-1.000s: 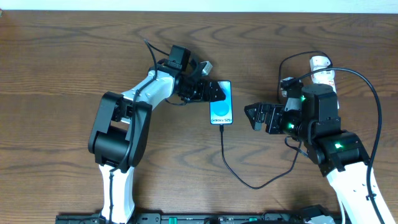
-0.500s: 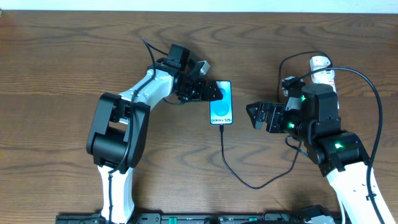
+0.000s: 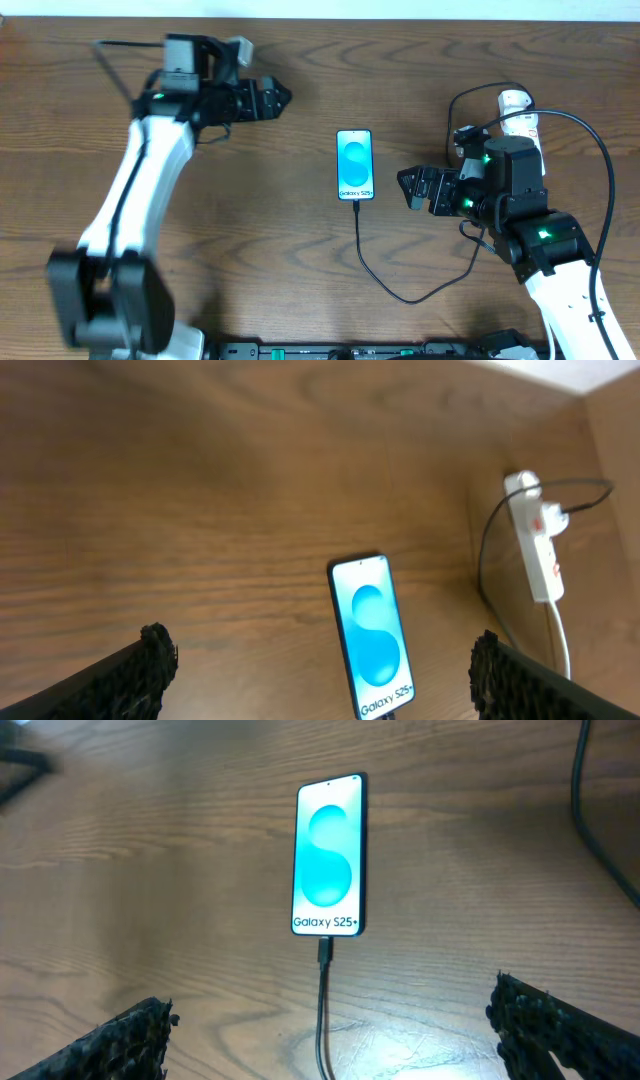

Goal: Plug charger to phone and switch on socket
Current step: 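Lift the left gripper up and away from the phone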

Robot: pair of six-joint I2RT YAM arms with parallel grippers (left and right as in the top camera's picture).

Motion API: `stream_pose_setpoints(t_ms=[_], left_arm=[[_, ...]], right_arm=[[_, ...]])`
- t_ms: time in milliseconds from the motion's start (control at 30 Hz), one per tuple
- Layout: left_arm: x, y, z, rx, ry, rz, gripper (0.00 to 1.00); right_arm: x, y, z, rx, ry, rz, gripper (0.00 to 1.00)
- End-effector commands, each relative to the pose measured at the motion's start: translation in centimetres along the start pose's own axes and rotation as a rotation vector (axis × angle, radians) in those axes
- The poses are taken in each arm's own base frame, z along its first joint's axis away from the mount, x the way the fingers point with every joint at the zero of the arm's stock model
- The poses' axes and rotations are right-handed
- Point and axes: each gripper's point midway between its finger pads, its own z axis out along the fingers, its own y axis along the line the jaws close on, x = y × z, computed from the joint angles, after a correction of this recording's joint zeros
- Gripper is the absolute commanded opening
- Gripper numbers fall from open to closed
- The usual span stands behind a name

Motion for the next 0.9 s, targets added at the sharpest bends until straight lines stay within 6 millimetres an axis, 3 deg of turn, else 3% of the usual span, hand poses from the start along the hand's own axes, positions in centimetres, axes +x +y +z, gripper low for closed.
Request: stream_pose_setpoints(t_ms=[0, 67, 433, 467, 700, 867], left_arm=[[-1.2, 0.2, -4.1, -0.147, -0.083, 0.08, 0.95], [-1.0, -0.2, -7.0, -0.213, -0.112, 0.106, 0.95], [0.1, -5.0, -16.3, -0.222, -0.262, 0.213, 0.95], [0.7, -5.1, -17.9, -0.255, -0.285, 0.214, 0.96], [3.3, -6.7, -22.4, -0.266, -0.375, 0.244, 0.95], [5.0, -7.4, -24.5, -0.268, -0.438, 0.26, 0.95]], right_arm=[[-0.7, -0.6, -0.3, 0.036, -0.028, 0.007, 0.99], [-0.9, -0.8, -0.3, 0.052, -0.036, 0.007, 0.99], [-1.5, -1.9, -0.5, 0.115, -0.07, 0.006, 0.99], [-1.5, -1.9, -0.5, 0.114, -0.07, 0.006, 0.99], [-1.5, -1.9, -0.4, 0.115, -0.069, 0.006, 0.99], [-1.5, -1.9, -0.5, 0.115, -0.07, 0.006, 0.99]])
